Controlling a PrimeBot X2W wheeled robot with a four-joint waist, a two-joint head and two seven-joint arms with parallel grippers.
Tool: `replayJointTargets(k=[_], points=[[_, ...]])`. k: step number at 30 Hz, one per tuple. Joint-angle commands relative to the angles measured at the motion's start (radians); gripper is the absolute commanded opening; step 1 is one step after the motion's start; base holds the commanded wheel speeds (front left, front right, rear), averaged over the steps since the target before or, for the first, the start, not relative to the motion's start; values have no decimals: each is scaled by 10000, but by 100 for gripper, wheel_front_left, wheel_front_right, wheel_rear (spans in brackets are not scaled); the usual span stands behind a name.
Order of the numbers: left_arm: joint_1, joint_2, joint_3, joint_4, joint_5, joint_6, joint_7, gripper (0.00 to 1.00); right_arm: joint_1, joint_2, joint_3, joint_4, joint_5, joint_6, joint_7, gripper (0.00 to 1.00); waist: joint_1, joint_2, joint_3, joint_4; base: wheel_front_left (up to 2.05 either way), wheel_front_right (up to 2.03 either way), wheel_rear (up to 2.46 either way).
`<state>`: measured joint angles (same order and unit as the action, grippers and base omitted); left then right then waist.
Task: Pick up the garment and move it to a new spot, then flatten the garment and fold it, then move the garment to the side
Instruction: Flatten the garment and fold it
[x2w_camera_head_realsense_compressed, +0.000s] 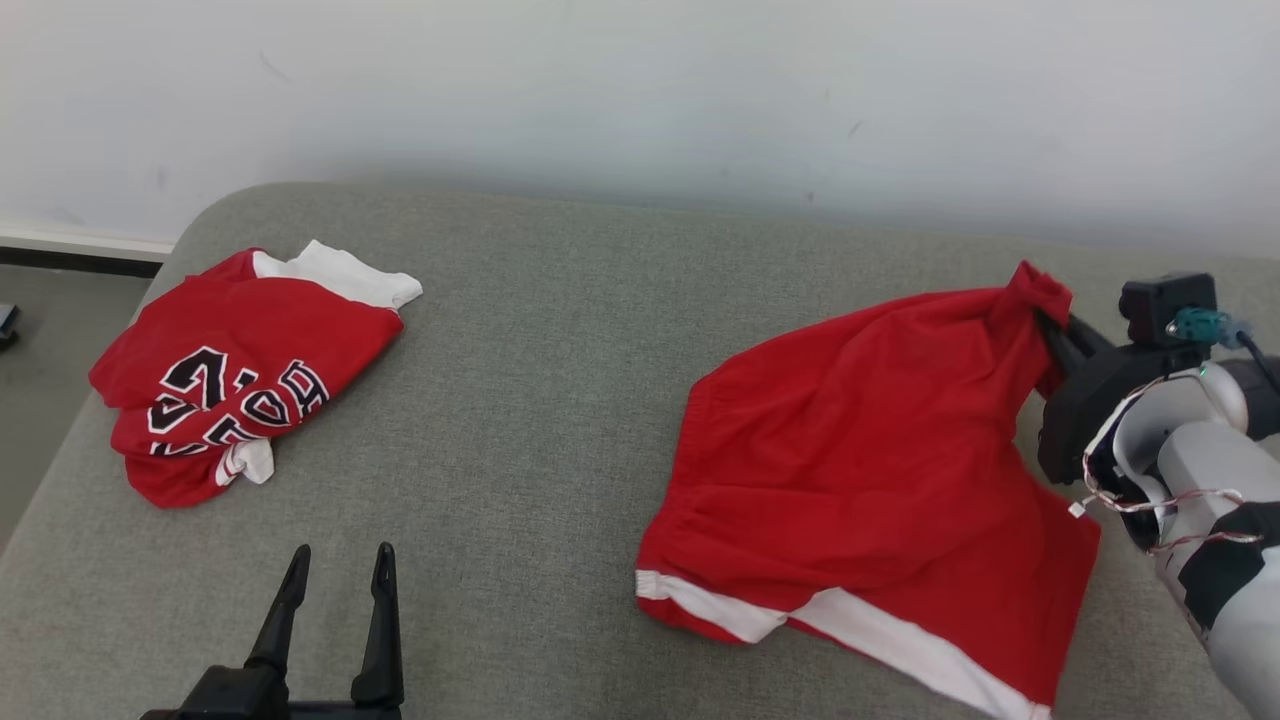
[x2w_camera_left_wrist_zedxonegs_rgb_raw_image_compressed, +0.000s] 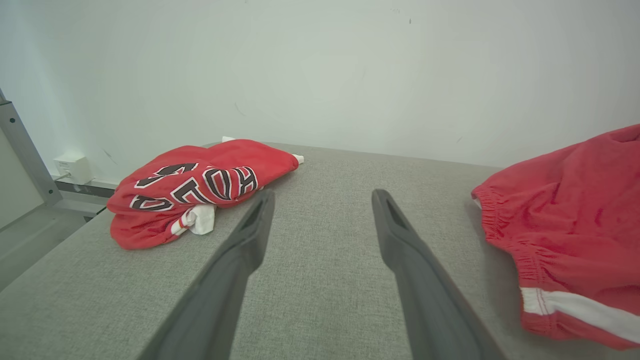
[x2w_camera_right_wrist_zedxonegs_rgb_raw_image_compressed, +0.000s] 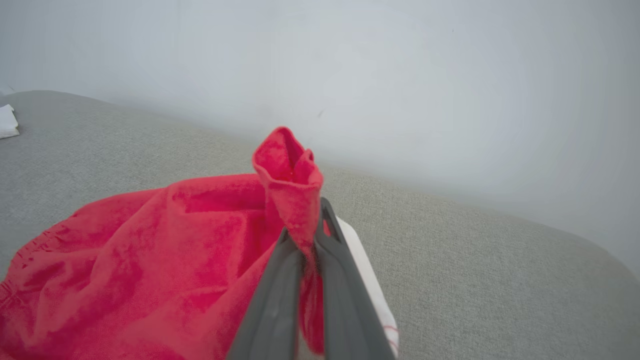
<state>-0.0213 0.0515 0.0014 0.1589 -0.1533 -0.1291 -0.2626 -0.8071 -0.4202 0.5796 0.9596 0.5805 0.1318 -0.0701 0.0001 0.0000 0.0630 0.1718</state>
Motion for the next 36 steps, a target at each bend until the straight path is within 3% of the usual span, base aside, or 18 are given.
replayJointTargets(k=[1,2,3,4,14,21,26,30,36], points=[[-99,-9,-34,36,32,-4,-34,100,-250,-29,59,267,-92,-22,-224,0,-1,0,35,52,0,0,0],[-105,-10,-47,36,23,-5,-34,100,-334,32,123,416,-90,-22,-259,0,-1,0,50,66,0,0,0],[-109,-11,-55,38,5,-6,-34,100,-385,113,217,595,-46,-22,-192,37,-1,0,58,71,0,0,0],[-103,-11,-52,45,-7,-6,-34,100,-410,192,325,750,-15,-22,-89,100,-1,0,56,64,0,0,0],[104,-13,68,10,92,-9,-34,100,-228,428,699,1195,296,-22,-1231,100,-1,0,-156,-424,0,0,0],[198,-9,171,-59,193,-10,-34,100,280,240,398,388,499,-22,-1940,100,-1,0,-376,-984,0,0,0],[316,27,258,-153,256,-9,-34,100,1534,11,-1089,-1698,-256,-22,-1955,100,-1,0,-564,-1383,0,0,0],[405,69,342,-188,269,1,-34,100,3364,360,-2871,-3834,-1348,-22,-1947,100,-1,0,-615,-1642,0,0,0],[423,116,342,-161,258,1,-34,100,5315,1028,-4249,-5903,-2375,-22,-1944,100,-1,0,-661,-1827,0,0,0]])
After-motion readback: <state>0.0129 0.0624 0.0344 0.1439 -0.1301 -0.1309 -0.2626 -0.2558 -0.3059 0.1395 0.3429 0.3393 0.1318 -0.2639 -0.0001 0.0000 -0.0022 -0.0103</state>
